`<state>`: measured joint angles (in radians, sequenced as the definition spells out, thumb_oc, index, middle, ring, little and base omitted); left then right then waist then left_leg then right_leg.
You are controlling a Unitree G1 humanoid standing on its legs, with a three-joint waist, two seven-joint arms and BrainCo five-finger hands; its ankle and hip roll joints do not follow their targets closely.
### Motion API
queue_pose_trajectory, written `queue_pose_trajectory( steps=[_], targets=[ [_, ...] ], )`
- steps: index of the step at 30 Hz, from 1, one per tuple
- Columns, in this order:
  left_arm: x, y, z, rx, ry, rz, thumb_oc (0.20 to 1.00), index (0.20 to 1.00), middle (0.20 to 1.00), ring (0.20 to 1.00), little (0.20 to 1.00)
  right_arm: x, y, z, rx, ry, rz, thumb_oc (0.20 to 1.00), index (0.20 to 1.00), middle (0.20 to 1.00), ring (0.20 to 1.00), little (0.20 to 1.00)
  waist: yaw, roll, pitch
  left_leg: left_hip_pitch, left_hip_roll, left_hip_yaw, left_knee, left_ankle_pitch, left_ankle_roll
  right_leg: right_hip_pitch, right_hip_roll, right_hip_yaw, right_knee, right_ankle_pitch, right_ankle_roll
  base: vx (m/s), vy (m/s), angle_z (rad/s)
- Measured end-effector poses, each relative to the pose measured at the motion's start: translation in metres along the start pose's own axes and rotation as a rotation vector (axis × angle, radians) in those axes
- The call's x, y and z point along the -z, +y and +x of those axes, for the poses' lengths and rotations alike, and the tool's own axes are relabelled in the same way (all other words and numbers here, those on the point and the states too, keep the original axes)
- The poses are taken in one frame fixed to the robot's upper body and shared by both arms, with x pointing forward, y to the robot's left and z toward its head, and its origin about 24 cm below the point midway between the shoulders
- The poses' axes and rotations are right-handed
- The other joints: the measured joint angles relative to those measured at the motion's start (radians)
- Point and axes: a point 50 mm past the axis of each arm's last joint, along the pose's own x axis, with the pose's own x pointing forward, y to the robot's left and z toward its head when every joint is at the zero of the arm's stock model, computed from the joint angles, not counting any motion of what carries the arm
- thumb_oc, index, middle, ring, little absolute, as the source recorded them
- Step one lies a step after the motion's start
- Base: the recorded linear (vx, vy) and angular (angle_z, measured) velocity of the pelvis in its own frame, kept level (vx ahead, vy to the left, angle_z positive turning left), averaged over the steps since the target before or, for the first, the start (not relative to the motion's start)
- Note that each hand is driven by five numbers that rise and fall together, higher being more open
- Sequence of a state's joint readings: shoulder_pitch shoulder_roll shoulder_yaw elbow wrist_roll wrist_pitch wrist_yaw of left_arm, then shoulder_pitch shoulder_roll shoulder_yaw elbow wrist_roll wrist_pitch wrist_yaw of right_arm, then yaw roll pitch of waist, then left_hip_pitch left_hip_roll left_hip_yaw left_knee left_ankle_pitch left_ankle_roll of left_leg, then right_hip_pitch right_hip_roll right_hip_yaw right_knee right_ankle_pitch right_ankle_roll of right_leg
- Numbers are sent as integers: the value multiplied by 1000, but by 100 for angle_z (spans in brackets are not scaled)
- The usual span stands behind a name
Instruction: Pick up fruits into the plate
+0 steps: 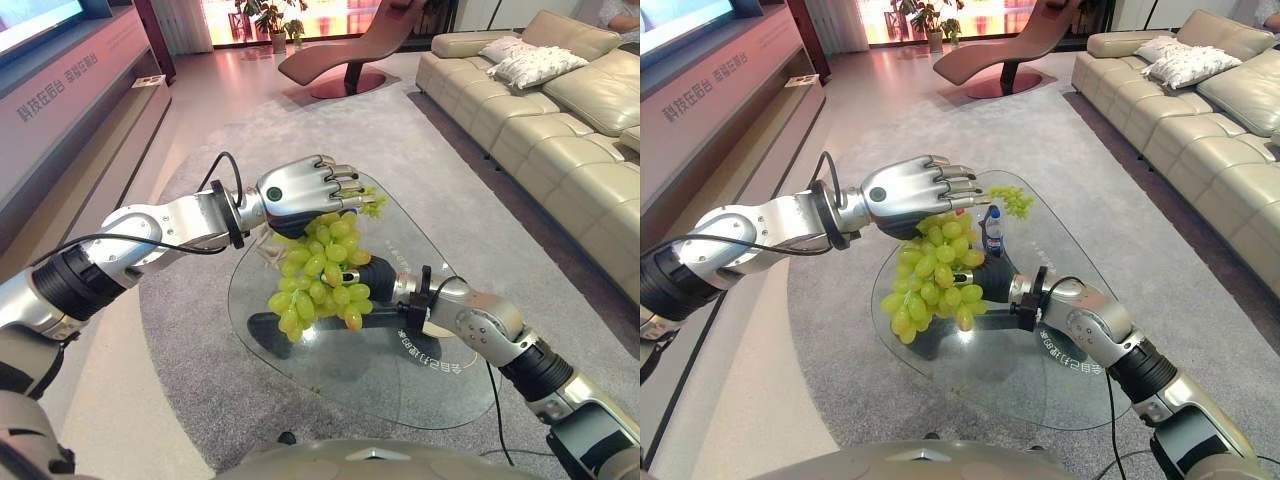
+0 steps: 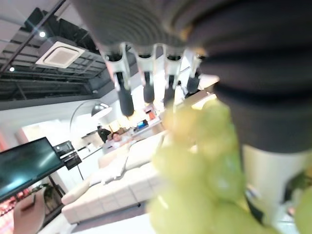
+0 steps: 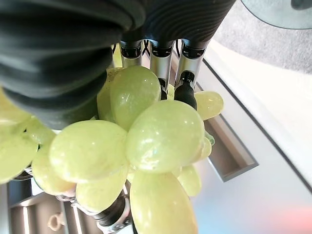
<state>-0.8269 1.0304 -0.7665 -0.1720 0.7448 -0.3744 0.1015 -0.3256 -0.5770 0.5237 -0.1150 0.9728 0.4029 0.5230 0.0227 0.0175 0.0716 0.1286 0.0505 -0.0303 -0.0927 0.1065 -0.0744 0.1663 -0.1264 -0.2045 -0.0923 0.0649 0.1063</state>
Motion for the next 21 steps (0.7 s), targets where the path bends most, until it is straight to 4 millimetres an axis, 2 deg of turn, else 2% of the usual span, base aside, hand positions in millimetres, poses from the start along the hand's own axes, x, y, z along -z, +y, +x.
queue_pose_trajectory(
  steps=[7,12,13,21],
  targets=[
    [5,-19,-20,0,123,-123,1000,1000,1000,1000,1000,20,-6,-10,57,-33,105,200,200,200,200,200,2,1,-1,-1,0,0,-1,-1,1,0,0,0,0,0,0,0,0,0],
    [8,-41,-46,-4,272,-247,1000,1000,1000,1000,1000,30,-16,-29,154,-180,202,200,200,200,200,200,3,2,-1,-3,1,1,-2,-6,4,-3,0,0,0,0,0,0,0,0],
    [8,-50,-55,-24,347,-305,1000,1000,1000,1000,1000,35,-19,-37,198,-230,226,200,200,200,200,200,3,1,-1,-4,1,1,-2,-8,5,-3,0,0,0,-1,0,0,0,0],
    [-8,-103,-101,-31,704,-589,1000,1000,1000,1000,1000,63,-29,-63,363,-362,320,200,200,200,200,200,3,2,-1,-18,2,4,-2,-8,6,-17,0,1,-3,-1,2,1,-2,0]
  ],
)
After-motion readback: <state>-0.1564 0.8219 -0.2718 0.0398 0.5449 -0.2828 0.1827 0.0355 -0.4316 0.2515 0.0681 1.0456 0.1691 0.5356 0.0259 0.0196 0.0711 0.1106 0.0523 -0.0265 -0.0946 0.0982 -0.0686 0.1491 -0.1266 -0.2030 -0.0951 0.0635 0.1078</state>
